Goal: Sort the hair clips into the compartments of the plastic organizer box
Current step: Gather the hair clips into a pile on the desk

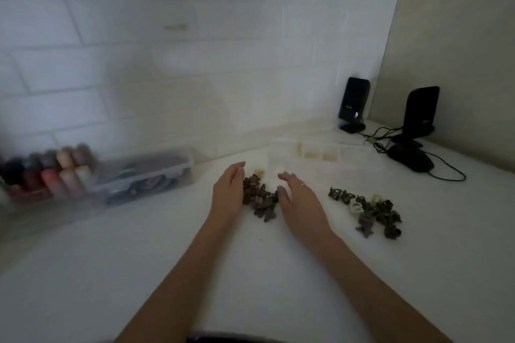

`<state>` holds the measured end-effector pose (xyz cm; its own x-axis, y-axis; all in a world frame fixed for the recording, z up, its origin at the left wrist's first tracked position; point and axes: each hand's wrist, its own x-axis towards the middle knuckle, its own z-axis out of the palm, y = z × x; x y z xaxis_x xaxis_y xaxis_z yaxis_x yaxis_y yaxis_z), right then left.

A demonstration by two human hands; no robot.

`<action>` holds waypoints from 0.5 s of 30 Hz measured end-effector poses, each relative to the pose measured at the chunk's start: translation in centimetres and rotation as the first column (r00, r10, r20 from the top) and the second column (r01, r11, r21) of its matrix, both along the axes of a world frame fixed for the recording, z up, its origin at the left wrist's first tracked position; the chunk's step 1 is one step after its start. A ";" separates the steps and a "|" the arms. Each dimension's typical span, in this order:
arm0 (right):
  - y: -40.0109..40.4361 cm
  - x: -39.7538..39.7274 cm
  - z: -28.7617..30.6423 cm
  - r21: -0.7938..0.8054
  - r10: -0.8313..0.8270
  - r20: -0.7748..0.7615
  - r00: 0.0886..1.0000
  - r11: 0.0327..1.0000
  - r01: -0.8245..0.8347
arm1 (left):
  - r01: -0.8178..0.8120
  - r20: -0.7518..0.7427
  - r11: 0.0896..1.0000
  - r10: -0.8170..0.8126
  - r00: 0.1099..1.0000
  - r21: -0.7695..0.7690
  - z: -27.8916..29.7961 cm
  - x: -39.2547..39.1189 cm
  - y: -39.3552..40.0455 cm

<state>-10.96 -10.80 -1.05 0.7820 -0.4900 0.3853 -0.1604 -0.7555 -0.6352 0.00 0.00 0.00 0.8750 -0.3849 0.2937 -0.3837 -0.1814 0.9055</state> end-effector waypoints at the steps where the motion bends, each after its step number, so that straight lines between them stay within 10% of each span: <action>1: 0.5 0.4 0.0 0.068 -0.015 -0.032 0.999 0.998 0.017 | -0.002 0.000 1.000 0.002 1.000 0.009 0.0 -0.3 0.3; 15: 3.1 4.6 1.4 -0.052 -0.057 -0.046 0.997 0.997 0.055 | 0.010 -0.030 1.000 -0.010 0.999 -0.028 0.2 1.9 0.2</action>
<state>-6.36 -7.73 0.36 0.7720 -0.5141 0.3737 -0.2326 -0.7757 -0.5867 1.94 0.16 0.20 0.8798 -0.3858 0.2776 -0.3576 -0.1524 0.9214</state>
